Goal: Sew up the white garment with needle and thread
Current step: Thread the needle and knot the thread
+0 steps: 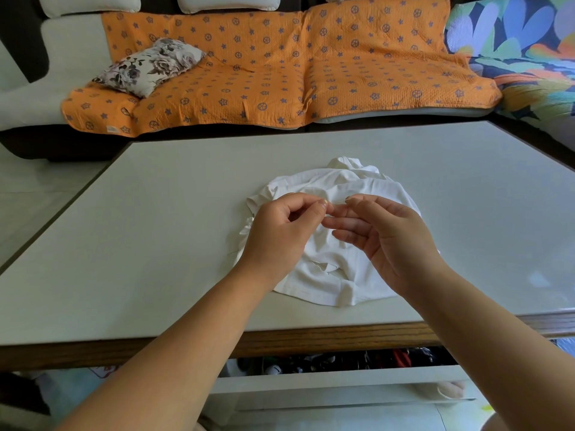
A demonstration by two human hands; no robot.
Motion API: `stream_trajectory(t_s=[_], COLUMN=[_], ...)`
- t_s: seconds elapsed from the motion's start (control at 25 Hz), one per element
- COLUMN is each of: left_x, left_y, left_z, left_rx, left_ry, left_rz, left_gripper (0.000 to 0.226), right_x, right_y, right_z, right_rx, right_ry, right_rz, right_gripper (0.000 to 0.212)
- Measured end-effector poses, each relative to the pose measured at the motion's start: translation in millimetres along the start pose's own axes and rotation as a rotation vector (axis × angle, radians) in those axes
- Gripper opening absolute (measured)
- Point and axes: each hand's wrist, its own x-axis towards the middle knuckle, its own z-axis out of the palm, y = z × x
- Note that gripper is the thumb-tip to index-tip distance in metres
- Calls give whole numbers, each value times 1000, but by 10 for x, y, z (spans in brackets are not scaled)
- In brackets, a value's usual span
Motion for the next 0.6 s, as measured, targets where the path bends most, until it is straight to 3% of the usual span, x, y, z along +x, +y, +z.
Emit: stream_trajectory(t_s=[0.28,0.4,0.6], left_x=[-6,-9,-23], left_y=[20,28,27], left_z=[-2,-2,-2], left_rx=[-62,-79,-47], left_ry=[2,3,-10], left_rz=[1,4,21], left_gripper=[17,17,16], right_x=[40,33,34], right_y=[95,111,106], right_z=[-62,-31,-8], right_rx=[167,163,128], right_ry=[-167,-213,-136], right_rz=[148,152,108], right_gripper=[41,40,28])
